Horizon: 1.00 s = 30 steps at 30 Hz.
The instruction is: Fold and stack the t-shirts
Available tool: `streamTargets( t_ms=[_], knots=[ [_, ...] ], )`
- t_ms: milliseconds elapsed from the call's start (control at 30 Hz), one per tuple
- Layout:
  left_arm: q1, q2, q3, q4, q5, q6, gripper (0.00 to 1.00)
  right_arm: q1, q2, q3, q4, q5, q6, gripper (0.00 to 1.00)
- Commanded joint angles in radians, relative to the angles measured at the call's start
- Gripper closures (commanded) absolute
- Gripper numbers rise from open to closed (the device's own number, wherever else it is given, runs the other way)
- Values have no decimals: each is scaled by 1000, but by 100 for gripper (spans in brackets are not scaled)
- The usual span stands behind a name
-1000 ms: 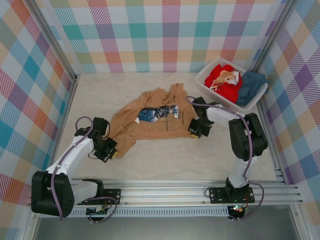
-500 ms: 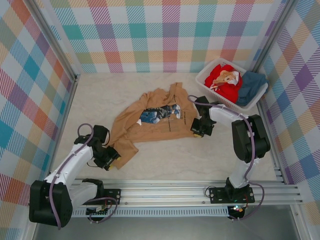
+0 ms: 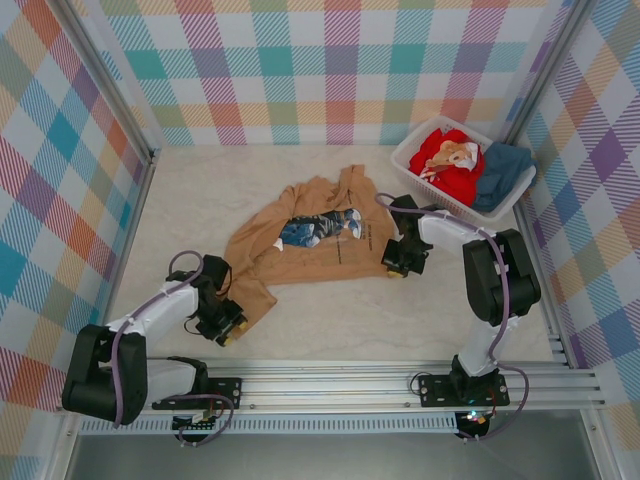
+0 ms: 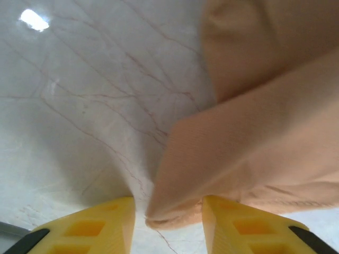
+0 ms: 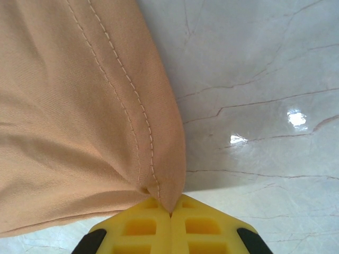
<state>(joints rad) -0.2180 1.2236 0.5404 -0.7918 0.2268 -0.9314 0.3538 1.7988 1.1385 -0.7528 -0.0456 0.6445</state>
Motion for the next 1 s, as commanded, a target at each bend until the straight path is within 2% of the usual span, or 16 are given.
streamTargets(
  t_ms=[0,133,167,367,667,800,967],
  knots=[
    [-29,37,3,87,-9,-16,68,1,-30,-11,-20,-13,-9,100],
    [-43,52,41,107,-20,-25,97,1,-44,-14,-11,-14,-6,100],
    [-45,40,61,99,-34,-26,100,1,-51,-13,-8,-15,-6,100],
    [-21,-12,361,6,-155,6,100,-4,-174,74,-4,-19,-26,100],
    [139,65,954,-3,-254,70,100,-56,-303,450,36,-46,-74,100],
    [158,35,1117,35,-311,104,100,-70,-363,548,86,-89,-98,100],
    [160,-53,1242,62,-370,150,100,-73,-504,551,153,-132,-115,100]
  ],
)
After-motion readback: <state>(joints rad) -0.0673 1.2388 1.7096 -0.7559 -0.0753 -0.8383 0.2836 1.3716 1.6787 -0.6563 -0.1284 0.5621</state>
